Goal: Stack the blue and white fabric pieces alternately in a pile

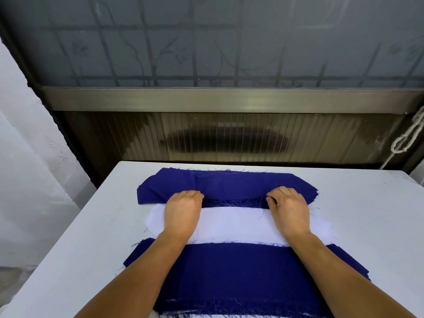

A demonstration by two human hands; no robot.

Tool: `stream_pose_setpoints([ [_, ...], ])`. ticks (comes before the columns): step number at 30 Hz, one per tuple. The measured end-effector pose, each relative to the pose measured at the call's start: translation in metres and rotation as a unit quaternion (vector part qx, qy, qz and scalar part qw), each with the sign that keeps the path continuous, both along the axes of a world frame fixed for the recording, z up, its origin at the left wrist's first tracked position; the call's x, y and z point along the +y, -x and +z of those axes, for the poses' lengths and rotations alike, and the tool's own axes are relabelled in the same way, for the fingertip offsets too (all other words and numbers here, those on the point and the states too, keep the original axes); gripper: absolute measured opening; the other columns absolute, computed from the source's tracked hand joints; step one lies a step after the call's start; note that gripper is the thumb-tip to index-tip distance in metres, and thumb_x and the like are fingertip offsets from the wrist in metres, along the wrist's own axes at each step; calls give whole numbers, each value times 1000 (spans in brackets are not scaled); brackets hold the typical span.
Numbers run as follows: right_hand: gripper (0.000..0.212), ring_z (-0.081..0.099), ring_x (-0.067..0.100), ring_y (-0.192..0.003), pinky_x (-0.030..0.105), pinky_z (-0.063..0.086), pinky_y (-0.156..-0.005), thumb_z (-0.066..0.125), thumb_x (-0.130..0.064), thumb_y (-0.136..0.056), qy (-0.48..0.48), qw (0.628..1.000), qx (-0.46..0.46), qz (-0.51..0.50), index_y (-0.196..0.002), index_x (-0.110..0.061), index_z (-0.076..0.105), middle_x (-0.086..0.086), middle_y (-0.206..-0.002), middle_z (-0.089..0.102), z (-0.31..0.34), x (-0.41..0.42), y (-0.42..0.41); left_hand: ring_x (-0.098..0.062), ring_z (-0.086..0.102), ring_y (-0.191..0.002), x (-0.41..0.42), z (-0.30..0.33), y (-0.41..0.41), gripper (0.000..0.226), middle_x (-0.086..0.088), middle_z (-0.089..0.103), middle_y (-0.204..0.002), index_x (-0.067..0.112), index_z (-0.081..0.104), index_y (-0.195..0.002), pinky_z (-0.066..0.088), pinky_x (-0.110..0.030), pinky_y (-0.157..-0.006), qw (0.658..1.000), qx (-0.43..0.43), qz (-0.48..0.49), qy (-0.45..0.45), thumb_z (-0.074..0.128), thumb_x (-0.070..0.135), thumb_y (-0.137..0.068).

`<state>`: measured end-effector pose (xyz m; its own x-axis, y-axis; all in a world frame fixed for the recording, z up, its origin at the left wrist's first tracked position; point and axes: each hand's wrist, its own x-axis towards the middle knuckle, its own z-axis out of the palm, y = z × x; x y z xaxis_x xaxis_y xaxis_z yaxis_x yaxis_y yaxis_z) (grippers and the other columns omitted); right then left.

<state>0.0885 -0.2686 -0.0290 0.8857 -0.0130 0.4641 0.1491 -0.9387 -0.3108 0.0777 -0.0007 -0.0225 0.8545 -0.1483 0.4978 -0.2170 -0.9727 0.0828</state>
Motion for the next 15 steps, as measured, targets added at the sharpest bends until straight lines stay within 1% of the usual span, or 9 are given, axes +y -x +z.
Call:
stream_pose_setpoints([
  [3,7,56,17,-80,28,43,-79,69,-10,-85,-28,1000,-11,6,-87,-17,70,-4,-86,65,0,-1,1,-16,54,-52,-1,2,2,22,3,62,-61,15,69,-67,49,-30,-52,1000,-15,4,18,83,-1,-62],
  [6,13,50,13,-76,25,38,-78,73,-7,-80,-49,999,-10,8,-86,-17,68,-5,-84,62,-1,-3,1,-15,52,-62,0,0,1,20,5,60,-69,18,65,-74,47,-30,-59,998,-5,2,65,81,6,-71],
  [7,14,49,12,-75,24,37,-78,73,-6,-79,-52,999,-9,10,-86,-17,67,-6,-84,61,-1,-4,1,-16,53,-69,2,-2,1,17,5,61,-77,18,66,-83,48,-30,-65,996,9,6,83,79,11,-75],
  [8,15,48,12,-74,24,37,-79,74,-6,-78,-55,998,-6,12,-85,-17,66,-7,-83,60,-2,-5,1,-16,55,-80,4,-5,0,19,4,63,-89,19,67,-97,49,-30,-73,995,25,16,91,76,19,-80],
  [9,15,48,12,-75,24,36,-80,74,-6,-78,-61,998,-1,15,-85,-18,66,-8,-83,59,-1,-5,1,-17,55,-94,6,-7,-1,30,3,62,-104,19,65,-113,48,-31,-83,995,44,25,87,72,27,-85],
  [10,15,48,12,-76,24,36,-81,73,-7,-79,-66,998,6,19,-85,-18,65,-9,-84,57,-1,-5,1,-18,53,-108,7,-10,-2,39,2,60,-117,19,61,-125,46,-33,-93,995,59,23,77,66,34,-89],
  [11,13,49,12,-77,25,37,-83,72,-8,-81,-73,997,12,25,-86,-19,65,-10,-85,57,-2,-5,1,-19,50,-117,8,-12,-2,43,1,57,-126,19,60,-130,43,-34,-99,995,64,19,68,62,39,-92],
  [13,9,51,13,-82,27,39,-88,68,-12,-86,-83,996,14,42,-90,-19,66,-9,-88,59,-2,-5,1,-21,48,-124,7,-13,-1,39,0,56,-133,19,63,-128,41,-37,-102,996,58,9,65,55,39,-96],
  [15,8,53,13,-87,26,37,-90,62,-13,-90,-93,994,3,59,-95,-18,67,-8,-92,62,-3,-5,3,-22,52,-121,6,-11,-1,31,-2,60,-130,18,67,-122,43,-38,-100,996,42,7,73,54,31,-97],
])
